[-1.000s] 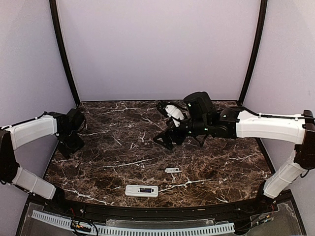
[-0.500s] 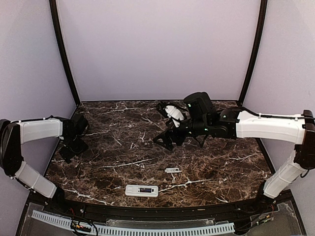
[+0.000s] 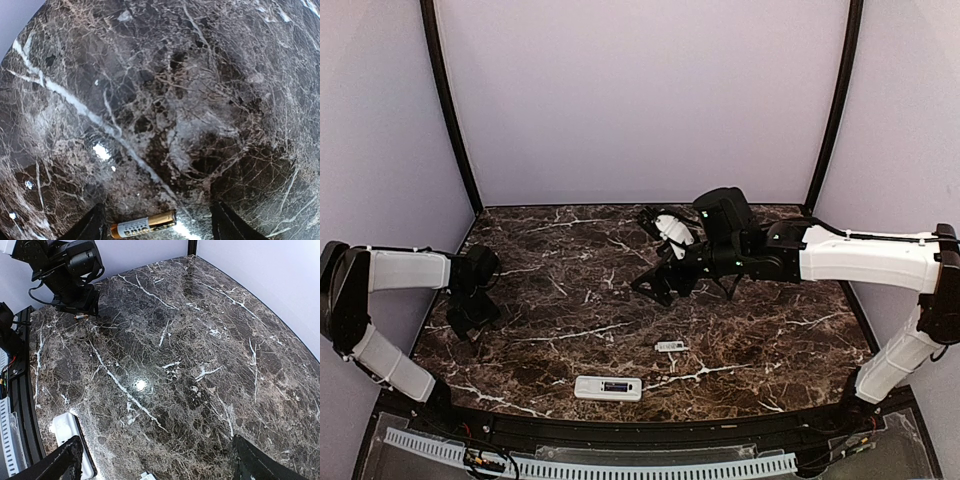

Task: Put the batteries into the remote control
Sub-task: Pick up the battery from the center of the board.

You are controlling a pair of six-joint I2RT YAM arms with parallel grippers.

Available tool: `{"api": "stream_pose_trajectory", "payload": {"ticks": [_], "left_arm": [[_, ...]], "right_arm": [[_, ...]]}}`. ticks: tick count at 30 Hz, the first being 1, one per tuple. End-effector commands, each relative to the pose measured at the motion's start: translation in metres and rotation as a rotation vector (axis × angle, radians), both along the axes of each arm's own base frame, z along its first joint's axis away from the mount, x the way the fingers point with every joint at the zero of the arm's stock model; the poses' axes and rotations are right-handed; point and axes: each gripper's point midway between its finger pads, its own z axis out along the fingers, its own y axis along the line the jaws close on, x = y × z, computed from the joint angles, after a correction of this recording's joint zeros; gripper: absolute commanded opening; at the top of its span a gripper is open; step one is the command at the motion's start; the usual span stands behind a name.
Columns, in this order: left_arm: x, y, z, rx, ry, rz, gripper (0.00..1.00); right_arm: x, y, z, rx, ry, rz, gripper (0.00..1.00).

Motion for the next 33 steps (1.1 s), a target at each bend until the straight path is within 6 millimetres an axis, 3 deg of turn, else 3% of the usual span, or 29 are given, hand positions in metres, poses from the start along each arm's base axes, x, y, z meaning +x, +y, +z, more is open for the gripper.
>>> {"api": "stream_pose_trajectory", "payload": {"ticks": [1, 6, 11, 17, 22, 27, 33], "left_arm": [[-0.008, -0.003, -0.005, -0.02, 0.063, -0.05, 0.72], [-0.023, -0.004, -0.004, -0.04, 0.091, -0.051, 0.73], [-0.037, -0.01, -0.005, -0.09, 0.091, -0.06, 0.61], [-0.043, -0.015, -0.005, -0.125, 0.08, -0.086, 0.54], [-0.041, -0.008, -0.004, -0.073, 0.094, -0.124, 0.52], [-0.036, 0.0, -0.001, -0.008, 0.157, -0.192, 0.56], [-0.019, 0.013, 0.025, 0.093, 0.125, -0.226, 0.65]], "right_arm": [[0.005, -0.005, 0.005, 0.0, -0.028, -0.017, 0.99], [0.007, -0.006, 0.007, -0.008, -0.04, -0.025, 0.99], [0.009, -0.007, 0.007, -0.017, -0.048, -0.035, 0.99], [0.01, -0.008, 0.008, -0.022, -0.054, -0.039, 0.99], [0.01, -0.009, 0.009, -0.023, -0.059, -0.041, 0.99], [0.01, -0.009, 0.01, -0.025, -0.06, -0.04, 0.99], [0.01, -0.009, 0.01, -0.025, -0.063, -0.036, 0.99]]}}
